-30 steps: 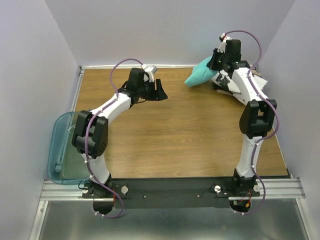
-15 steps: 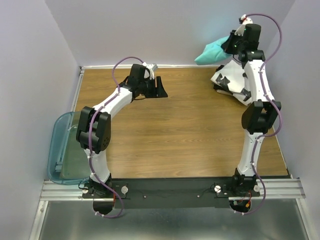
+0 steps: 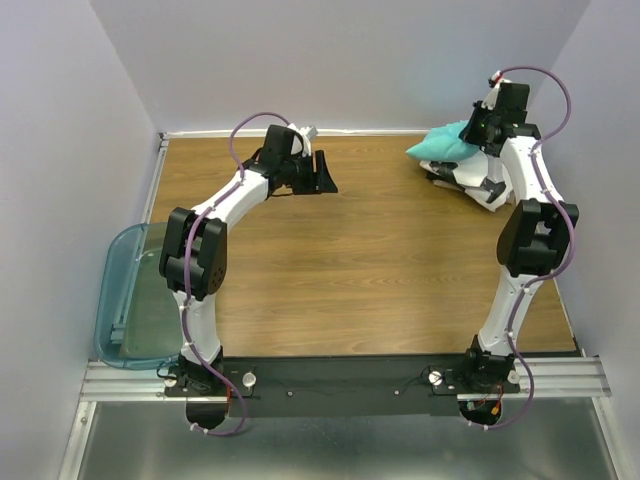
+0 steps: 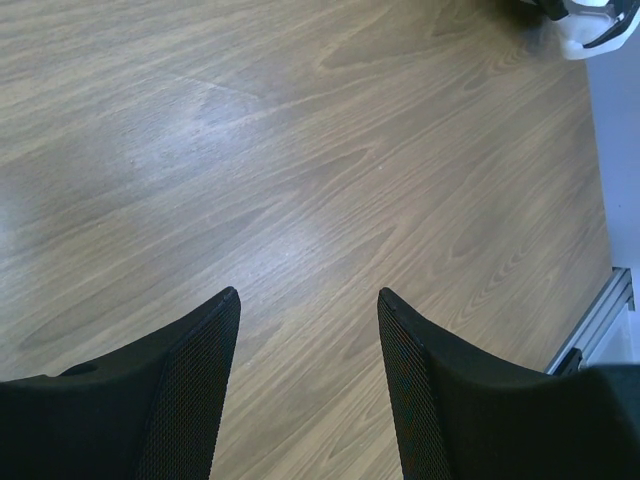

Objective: Fold and stack the t-shirts
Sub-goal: Neatly place the folded tshirt to the corner, then reset both grippers

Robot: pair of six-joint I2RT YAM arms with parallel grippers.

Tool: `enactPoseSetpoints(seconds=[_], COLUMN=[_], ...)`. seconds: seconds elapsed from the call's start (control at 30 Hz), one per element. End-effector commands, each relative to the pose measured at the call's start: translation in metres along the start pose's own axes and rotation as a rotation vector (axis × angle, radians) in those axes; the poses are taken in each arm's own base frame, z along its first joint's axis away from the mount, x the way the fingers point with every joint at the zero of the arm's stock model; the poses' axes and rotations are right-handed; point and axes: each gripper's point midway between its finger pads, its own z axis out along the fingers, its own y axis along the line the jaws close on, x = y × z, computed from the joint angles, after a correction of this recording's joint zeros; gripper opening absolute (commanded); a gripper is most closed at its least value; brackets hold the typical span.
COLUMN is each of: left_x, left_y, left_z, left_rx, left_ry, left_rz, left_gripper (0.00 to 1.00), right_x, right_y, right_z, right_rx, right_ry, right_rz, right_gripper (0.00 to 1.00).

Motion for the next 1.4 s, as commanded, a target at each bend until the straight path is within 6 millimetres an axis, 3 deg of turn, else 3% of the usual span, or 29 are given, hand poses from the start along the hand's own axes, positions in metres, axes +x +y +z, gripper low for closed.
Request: enactPoseSetpoints(seconds=[0.0, 0.27, 0.4, 0.67, 0.7, 0.87, 0.9, 1.23, 1.3, 1.33, 1.37], left_x=[-0.007, -0.001, 0.001, -0.010, -0.013, -0.020, -0.021, -0.058, -0.062, -0.067, -0.071], left_y=[-0.004, -0.001, 0.000, -0.004, -0.005, -0.012, -0.013, -0.034, -0.032, -0.034, -0.037], left_z=[-0.002, -0.005, -0.005, -0.011, -0.014, -0.020, -0.021, -0.047, -0.052, -0.055, -0.062], left_rx=[0.018, 0.003, 0.005, -0.010, -0.013, -0.006, -0.004, -0.014, -0.038, -0.039, -0.039], left_ry=[0.000, 0.001, 0.005, -0.022, -0.035, -0.067, -0.069, -0.215, -0.243, -0.268, -0.291], left_rz=[0.005, 0.014, 0.014, 0.038, 0.046, 0.054, 0.054, 0.104, 0.104, 0.112, 0.115], left_gripper=[0.65, 0.65, 0.65, 0.65, 0.65, 0.65, 0.65, 0.65, 0.66, 0.66, 0.66], right_x=[-0.022, -0.007, 0.011, 0.045, 0.047, 0.041, 0.041, 0.016, 0.021, 0.014, 0.027], right_y=[-0.023, -0.057, -0.068, -0.095, -0.101, -0.109, -0.107, -0.079, -0.071, -0.060, -0.057], right_z=[-0.028, -0.047, -0.050, -0.039, -0.039, -0.052, -0.054, -0.109, -0.115, -0.127, -0.127], right_rx=[0.088, 0.186, 0.204, 0.270, 0.306, 0.373, 0.370, 0.305, 0.272, 0.234, 0.214], right_ry=[-0.061, -0.037, 0.002, 0.079, 0.083, 0.062, 0.060, -0.039, -0.036, -0.064, -0.039], right_rz=[-0.020, -0.017, -0.010, 0.010, 0.011, 0.015, 0.018, 0.024, 0.036, 0.037, 0.047], right_gripper=[0.01, 0.00, 0.00, 0.02, 0.06, 0.95, 1.00, 1.00, 1.00, 1.00, 1.00])
